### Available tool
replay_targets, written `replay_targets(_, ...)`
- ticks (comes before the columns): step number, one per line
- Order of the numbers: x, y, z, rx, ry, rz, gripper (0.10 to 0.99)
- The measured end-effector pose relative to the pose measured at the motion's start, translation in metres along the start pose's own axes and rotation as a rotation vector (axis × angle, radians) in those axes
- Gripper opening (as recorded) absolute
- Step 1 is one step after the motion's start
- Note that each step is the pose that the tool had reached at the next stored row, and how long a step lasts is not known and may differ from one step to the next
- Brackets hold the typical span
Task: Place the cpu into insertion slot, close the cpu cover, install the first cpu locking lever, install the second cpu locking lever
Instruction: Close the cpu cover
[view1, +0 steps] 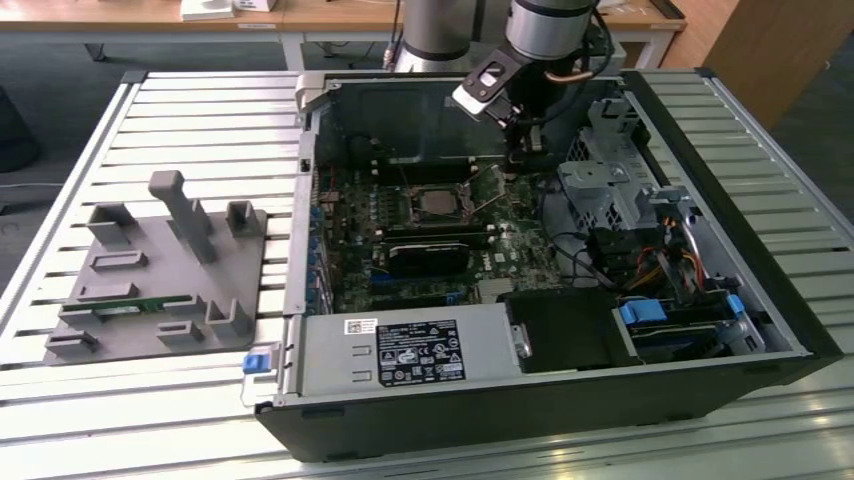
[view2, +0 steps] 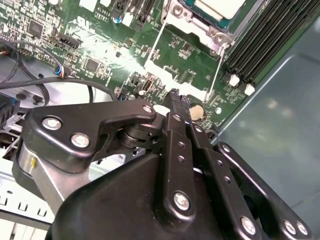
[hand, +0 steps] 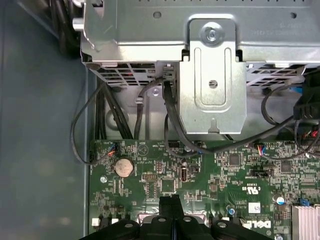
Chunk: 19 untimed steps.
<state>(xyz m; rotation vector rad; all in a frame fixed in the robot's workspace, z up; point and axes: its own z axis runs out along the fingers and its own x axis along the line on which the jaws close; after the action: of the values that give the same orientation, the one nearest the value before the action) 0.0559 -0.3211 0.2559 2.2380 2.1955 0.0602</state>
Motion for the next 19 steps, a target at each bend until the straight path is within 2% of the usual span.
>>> replay_targets(8,0.0013,0.0066,0.0032,0.003,0.0001,-0.002,0.106)
replay_targets(19,0.0020,0.0088,0.0136,0.005,0.0001,-0.003,0.106)
